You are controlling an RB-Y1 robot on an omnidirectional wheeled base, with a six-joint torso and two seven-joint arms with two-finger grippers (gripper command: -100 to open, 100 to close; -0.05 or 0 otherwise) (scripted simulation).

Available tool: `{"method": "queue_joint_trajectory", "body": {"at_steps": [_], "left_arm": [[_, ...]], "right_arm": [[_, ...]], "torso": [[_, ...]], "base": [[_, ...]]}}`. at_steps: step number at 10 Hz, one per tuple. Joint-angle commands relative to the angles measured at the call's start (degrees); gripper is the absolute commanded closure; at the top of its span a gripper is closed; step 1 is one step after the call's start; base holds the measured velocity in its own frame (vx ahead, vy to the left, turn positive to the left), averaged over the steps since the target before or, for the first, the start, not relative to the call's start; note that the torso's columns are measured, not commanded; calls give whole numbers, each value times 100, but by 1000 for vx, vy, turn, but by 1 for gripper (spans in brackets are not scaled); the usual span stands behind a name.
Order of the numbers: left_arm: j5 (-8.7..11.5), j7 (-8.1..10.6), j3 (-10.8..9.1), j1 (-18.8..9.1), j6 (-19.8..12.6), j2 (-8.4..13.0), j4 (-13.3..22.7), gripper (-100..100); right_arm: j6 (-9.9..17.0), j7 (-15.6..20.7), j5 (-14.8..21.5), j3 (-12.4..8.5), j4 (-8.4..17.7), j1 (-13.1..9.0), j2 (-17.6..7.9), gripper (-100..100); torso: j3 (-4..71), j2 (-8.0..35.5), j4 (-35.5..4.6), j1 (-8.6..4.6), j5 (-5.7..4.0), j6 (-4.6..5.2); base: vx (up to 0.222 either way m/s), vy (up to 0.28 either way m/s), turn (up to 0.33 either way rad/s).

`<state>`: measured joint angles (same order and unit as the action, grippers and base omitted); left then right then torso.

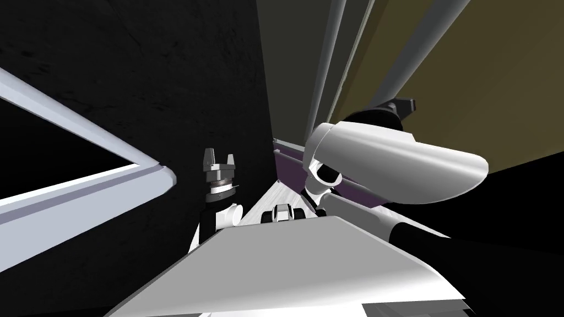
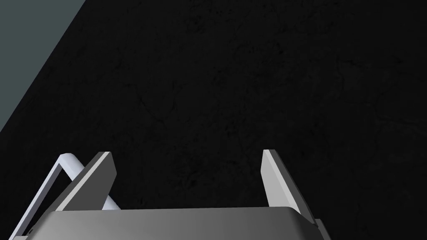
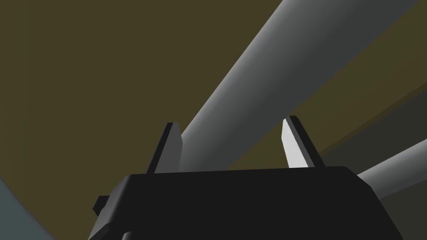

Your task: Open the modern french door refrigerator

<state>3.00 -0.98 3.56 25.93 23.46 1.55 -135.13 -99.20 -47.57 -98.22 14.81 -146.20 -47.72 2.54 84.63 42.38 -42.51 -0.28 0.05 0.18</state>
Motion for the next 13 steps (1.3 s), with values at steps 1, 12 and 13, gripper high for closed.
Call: {"method": "queue_joint_trajectory", "body": {"at_steps": [1,12,13], "left_arm": [[0,0,0,0,0,0,0,0],[0,0,0,4,1,-1,-1,0],[0,0,0,4,1,-1,-1,0]], "right_arm": [[-7,-50,-436,-20,-19,-66,-2,100],[634,1096,660,322,1458,456,-1309,100],[659,1268,822,322,1653,456,-1458,100]], "torso": [[3,6,-4,-4,2,-2],[-18,33,-17,-15,-13,38],[-27,42,-23,-9,-6,25]], "base": [[-205,-40,12],[-14,73,-112],[69,111,-197]]}}
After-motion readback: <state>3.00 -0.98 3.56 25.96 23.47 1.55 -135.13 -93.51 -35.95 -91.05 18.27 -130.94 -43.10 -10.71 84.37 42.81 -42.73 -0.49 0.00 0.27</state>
